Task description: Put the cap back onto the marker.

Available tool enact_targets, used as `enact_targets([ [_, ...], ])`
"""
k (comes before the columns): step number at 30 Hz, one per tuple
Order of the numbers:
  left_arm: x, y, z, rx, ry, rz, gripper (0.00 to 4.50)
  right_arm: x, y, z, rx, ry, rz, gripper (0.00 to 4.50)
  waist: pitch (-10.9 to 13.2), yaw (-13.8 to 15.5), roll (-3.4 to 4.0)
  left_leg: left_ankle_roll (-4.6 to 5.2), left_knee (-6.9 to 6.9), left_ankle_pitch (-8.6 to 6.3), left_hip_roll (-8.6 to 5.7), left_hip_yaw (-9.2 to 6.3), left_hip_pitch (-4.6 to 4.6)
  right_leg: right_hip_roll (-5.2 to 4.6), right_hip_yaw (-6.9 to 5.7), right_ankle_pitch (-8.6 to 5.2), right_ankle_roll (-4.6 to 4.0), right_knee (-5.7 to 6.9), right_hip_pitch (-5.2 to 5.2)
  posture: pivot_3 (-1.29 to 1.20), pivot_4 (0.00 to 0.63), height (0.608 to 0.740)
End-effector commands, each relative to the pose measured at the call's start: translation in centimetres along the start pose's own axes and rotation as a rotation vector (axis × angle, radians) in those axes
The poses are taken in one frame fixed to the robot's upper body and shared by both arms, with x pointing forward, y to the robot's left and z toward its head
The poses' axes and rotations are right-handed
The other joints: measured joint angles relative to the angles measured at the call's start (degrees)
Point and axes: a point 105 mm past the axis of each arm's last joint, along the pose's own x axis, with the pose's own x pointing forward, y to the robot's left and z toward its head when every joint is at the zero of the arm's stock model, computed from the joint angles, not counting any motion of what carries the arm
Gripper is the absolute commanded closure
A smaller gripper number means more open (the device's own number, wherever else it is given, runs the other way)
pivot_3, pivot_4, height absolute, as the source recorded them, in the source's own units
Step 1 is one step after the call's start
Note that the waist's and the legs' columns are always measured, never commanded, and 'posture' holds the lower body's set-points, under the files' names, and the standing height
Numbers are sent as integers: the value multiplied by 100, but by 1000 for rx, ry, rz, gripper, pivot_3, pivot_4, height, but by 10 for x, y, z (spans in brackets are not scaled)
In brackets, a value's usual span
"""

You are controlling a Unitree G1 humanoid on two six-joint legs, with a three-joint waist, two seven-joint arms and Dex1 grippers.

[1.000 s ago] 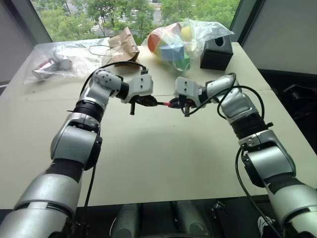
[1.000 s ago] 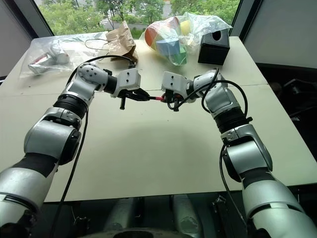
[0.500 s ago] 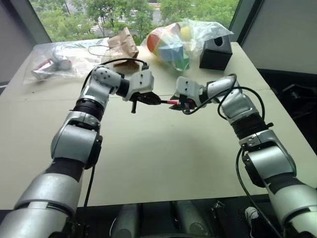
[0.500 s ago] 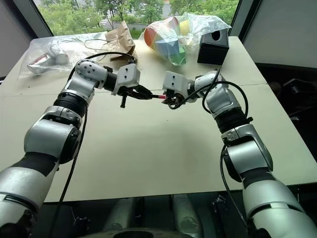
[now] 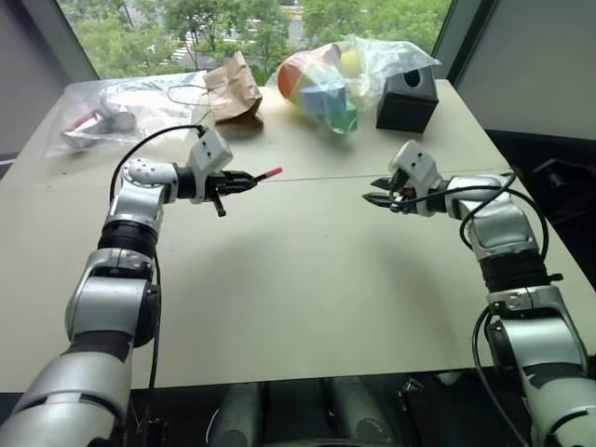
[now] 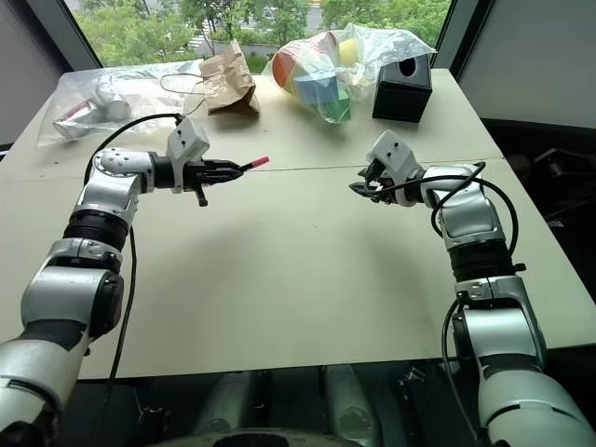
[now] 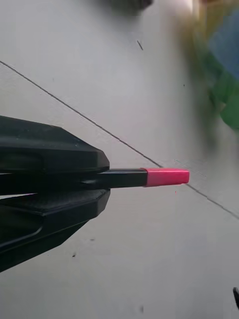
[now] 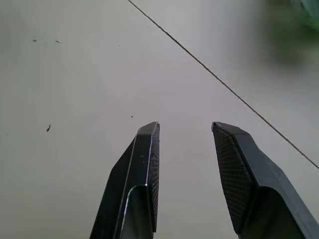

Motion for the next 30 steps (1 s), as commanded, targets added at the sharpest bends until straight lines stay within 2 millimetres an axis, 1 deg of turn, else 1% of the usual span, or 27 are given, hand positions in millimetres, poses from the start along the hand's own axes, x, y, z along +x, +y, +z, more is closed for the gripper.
enact_targets([
  [1,-23,-3,16,-91,-84,210,4217,-13,5,38,45,-200,-45,2843,0,3,0,0,0,0,3,0,2,-4,4,-1,-1,6,-2,0,150,740],
  [4,-42,-12,5,-140,-55,364,4217,-16,10,38,99,-241,-63,2843,-1,23,0,-3,11,1,8,-8,6,-1,-1,0,-4,20,0,0,150,740],
  [6,-66,-11,-7,-208,-40,531,4217,-13,17,34,134,-253,-65,2843,-2,37,-2,-5,21,2,10,-13,6,5,-4,6,-12,19,7,0,150,740],
  [9,-95,-7,-19,-240,-16,700,4217,-10,22,27,171,-249,-70,2843,-3,42,-3,-5,39,2,12,-11,16,7,-6,6,-12,19,26,0,150,740],
  [10,-102,-5,-27,-259,6,742,4217,-9,23,25,178,-246,-71,2843,-3,58,-3,-5,43,2,12,-10,17,9,-6,6,-12,18,29,0,150,740],
  [12,-112,-3,-48,-304,57,798,4217,-7,26,20,195,-239,-65,2843,-3,73,-3,-5,55,2,12,-6,17,13,-8,6,-12,17,35,0,150,740],
  [14,-119,-1,-68,-353,90,834,4217,-4,27,17,205,-236,-65,2843,-3,74,-3,-6,62,2,12,0,29,14,-8,3,-15,12,51,0,150,740],
  [16,-120,3,-80,-370,103,858,4217,0,25,13,208,-226,-69,2843,-3,78,-3,-6,62,2,11,8,50,14,-11,-7,-31,2,76,0,150,740],
  [19,-112,5,-90,-393,101,841,4217,4,19,10,202,-213,-84,2843,-3,91,-3,-7,57,1,13,9,69,14,-18,-10,-35,-22,103,0,150,740],
  [20,-106,3,-90,-400,85,816,4217,5,17,9,200,-211,-90,2843,-3,95,-3,-7,57,1,13,10,69,13,-18,-10,-36,-28,106,0,150,740],
  [23,-98,6,-94,-427,46,814,3108,6,11,7,187,-200,-113,2793,-3,141,-3,-7,53,1,12,12,68,8,-14,-8,-35,-39,108,0,150,740],
  [26,-95,8,-91,-393,32,809,1555,5,9,6,183,-201,-114,2793,-3,152,-3,-7,45,1,12,21,67,8,-11,-7,-33,-50,108,0,150,740],
  [29,-98,14,-87,-365,10,814,55,3,7,4,179,-194,-123,2793,-3,153,-3,-7,21,1,13,22,68,7,-10,-2,-25,-65,105,0,150,740],
  [30,-100,17,-84,-352,-2,820,55,2,6,3,178,-192,-126,2793,-3,154,-3,-7,17,1,13,23,68,7,-10,1,-20,-66,104,0,150,740],
])
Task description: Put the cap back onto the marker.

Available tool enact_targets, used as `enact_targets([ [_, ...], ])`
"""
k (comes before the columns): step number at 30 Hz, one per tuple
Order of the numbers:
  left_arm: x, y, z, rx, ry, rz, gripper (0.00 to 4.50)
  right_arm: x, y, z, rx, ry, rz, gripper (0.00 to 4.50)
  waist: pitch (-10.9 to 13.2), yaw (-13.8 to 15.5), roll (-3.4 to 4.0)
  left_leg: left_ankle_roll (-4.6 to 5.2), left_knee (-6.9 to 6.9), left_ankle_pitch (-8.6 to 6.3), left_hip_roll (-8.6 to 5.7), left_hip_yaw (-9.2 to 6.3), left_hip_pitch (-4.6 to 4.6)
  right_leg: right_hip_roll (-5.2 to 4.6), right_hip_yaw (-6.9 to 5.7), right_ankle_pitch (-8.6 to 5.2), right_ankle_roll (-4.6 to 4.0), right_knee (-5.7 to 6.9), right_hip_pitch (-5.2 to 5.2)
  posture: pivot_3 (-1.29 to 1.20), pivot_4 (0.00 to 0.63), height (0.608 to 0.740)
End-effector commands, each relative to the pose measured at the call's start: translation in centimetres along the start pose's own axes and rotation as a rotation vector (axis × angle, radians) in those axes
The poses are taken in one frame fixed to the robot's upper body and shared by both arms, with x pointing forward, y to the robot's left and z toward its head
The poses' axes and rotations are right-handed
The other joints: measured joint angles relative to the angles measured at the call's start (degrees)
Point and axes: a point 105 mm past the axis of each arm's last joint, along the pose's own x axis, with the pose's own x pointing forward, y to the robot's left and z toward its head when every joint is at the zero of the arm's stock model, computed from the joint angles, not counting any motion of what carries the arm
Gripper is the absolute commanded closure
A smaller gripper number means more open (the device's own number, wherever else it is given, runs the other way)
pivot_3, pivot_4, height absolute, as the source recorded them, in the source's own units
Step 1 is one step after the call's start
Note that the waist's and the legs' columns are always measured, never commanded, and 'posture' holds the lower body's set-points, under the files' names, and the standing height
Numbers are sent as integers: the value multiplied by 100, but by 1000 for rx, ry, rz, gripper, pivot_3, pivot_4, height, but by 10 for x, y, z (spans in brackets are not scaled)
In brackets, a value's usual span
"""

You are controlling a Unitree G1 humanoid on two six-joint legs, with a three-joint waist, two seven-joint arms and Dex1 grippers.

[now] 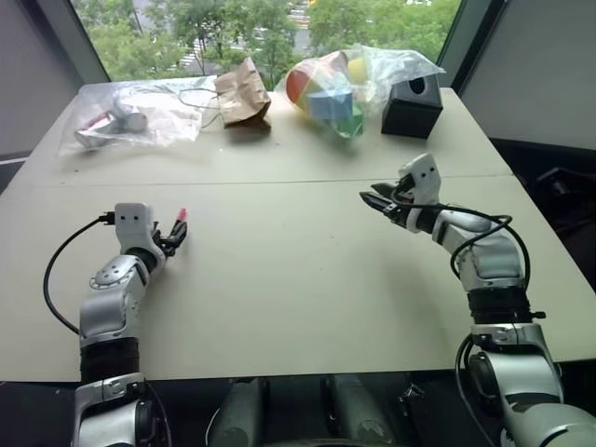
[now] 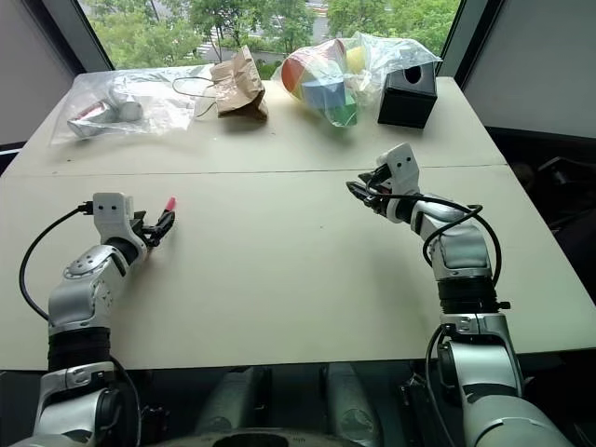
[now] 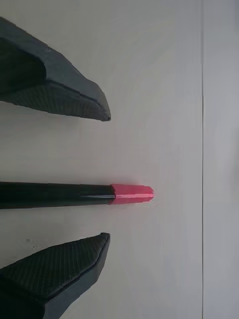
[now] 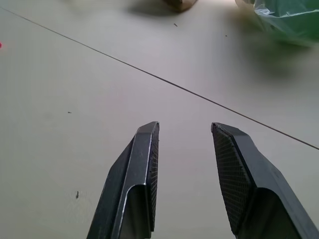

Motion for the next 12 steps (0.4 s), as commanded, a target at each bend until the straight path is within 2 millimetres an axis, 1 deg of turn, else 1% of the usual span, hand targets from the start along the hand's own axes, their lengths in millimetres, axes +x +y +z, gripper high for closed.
enact_targets([
  [1,1,8,31,34,-108,-2,55,-5,-6,13,-39,-35,-17,2793,0,1,0,0,-4,0,0,-1,0,1,-1,1,1,-1,-1,0,150,740],
  [2,0,10,36,39,-124,-10,55,-7,-8,13,-37,-37,-21,2793,0,1,0,0,-10,0,0,-1,0,1,-1,1,2,-2,-3,0,150,740],
  [3,-2,11,45,46,-142,-33,55,-11,-9,15,-33,-42,-17,2793,0,0,0,0,-14,0,0,0,1,1,-1,2,3,-3,-5,0,150,740],
  [4,-5,11,55,55,-159,-68,55,-16,-6,19,-33,-50,7,2793,0,0,0,0,-19,0,0,0,1,1,0,2,3,-4,-6,0,150,740],
  [6,-11,7,70,90,-164,-159,55,-27,4,26,-39,-63,87,2793,0,3,0,0,-30,0,0,0,0,1,-1,2,4,-10,-9,0,150,740],
  [8,-20,1,81,155,-146,-273,55,-41,20,30,-66,-52,192,2793,0,-2,0,0,-40,0,0,0,0,0,-2,0,5,-18,-10,0,150,740],
  [10,-33,-2,82,218,-93,-389,55,-57,38,32,-94,-31,299,2793,0,-4,0,0,-48,0,1,1,-2,-1,-2,-2,2,-23,-14,0,150,740],
  [11,-41,2,81,251,-46,-439,55,-66,48,33,-102,-17,349,2793,0,-8,1,0,-52,0,1,2,-2,-2,-1,-6,-2,-25,-15,0,150,740],
  [12,-47,10,82,274,-16,-462,55,-74,59,34,-106,-3,395,2793,0,-8,1,0,-57,-1,2,2,-2,-4,0,-12,-12,-27,-17,0,150,740],
])
